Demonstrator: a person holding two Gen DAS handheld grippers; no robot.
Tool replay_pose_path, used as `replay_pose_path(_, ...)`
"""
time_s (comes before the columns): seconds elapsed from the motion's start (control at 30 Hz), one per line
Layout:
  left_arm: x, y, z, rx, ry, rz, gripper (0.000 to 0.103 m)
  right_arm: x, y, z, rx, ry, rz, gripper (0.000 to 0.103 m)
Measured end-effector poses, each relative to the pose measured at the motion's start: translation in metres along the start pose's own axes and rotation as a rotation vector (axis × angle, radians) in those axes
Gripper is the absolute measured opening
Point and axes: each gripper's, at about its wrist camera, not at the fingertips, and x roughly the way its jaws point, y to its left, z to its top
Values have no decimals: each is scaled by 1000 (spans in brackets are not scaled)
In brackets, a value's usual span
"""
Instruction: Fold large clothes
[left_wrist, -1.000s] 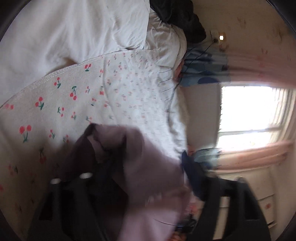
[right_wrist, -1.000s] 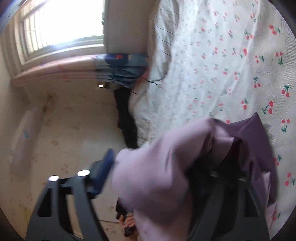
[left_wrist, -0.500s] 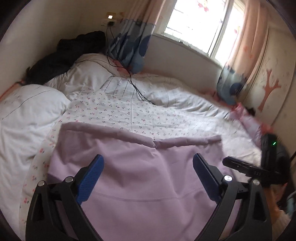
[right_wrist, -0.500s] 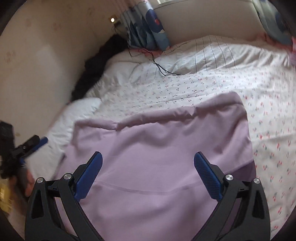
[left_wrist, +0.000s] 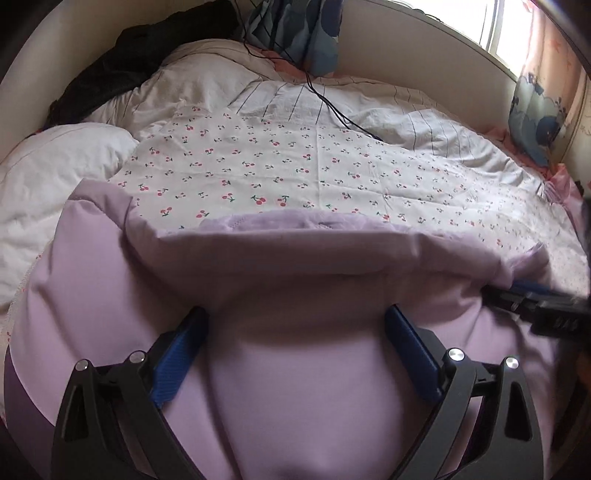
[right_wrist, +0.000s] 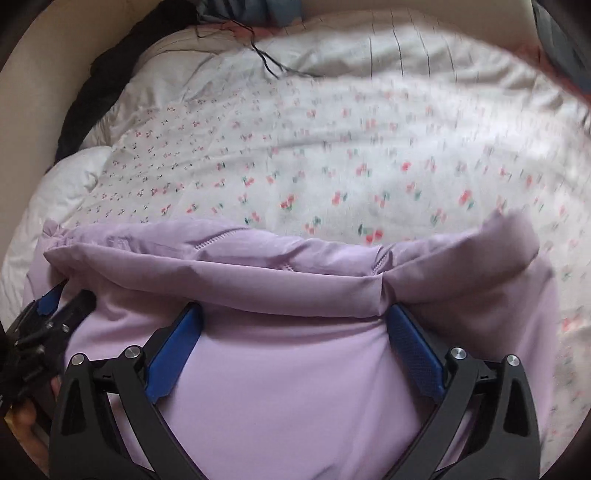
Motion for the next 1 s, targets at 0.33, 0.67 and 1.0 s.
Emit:
replay_pose_path(0.33,-10,-3,-6,8,-50,-5,93,55,-4,24,16,86,46,96)
replay_pose_path(0.67,-17,-2,-11,6,-89,-33,93,27,-42,23,8,10,-51,96)
replay_pose_path(1.0,-25,-2,-15,9,-133,-40,93,-24,-76,13,69,-98,-9,96)
